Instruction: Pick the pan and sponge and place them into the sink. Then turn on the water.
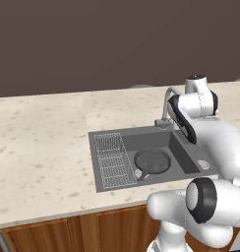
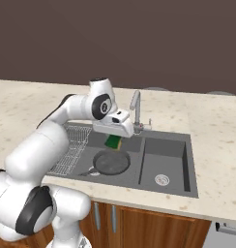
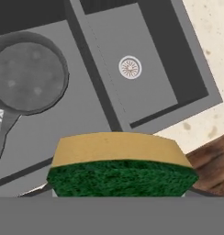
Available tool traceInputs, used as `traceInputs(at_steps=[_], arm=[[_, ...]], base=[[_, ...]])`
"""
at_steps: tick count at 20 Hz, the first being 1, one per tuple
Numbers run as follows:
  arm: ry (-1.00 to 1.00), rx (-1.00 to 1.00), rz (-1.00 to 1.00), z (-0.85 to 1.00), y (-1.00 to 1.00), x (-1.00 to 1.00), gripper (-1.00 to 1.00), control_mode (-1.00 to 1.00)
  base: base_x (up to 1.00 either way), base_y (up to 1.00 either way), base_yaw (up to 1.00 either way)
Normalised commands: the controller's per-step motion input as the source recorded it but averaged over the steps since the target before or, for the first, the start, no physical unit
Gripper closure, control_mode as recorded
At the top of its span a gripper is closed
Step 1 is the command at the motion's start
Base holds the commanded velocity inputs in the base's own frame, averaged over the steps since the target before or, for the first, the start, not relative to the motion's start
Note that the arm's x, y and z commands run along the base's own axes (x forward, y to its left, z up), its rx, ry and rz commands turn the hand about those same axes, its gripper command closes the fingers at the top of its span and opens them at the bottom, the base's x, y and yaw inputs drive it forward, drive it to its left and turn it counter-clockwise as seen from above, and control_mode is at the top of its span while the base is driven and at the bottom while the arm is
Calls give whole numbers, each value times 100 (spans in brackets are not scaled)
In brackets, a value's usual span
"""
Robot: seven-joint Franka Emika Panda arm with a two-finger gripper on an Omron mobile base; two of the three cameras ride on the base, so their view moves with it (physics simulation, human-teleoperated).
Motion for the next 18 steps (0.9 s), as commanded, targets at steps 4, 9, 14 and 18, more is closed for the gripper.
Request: traceInputs(at_steps=[4, 9, 14, 18], arm=[[-3, 0, -2, 0, 55, 15, 100, -100], [-3, 0, -2, -5, 43, 20, 100, -100], [-1, 0, -1, -12, 25, 29, 100, -100], [1, 0, 0, -21, 28, 31, 100, -100]], base=[[0, 0, 0], [0, 0, 0], [0, 0, 0], [0, 0, 0]])
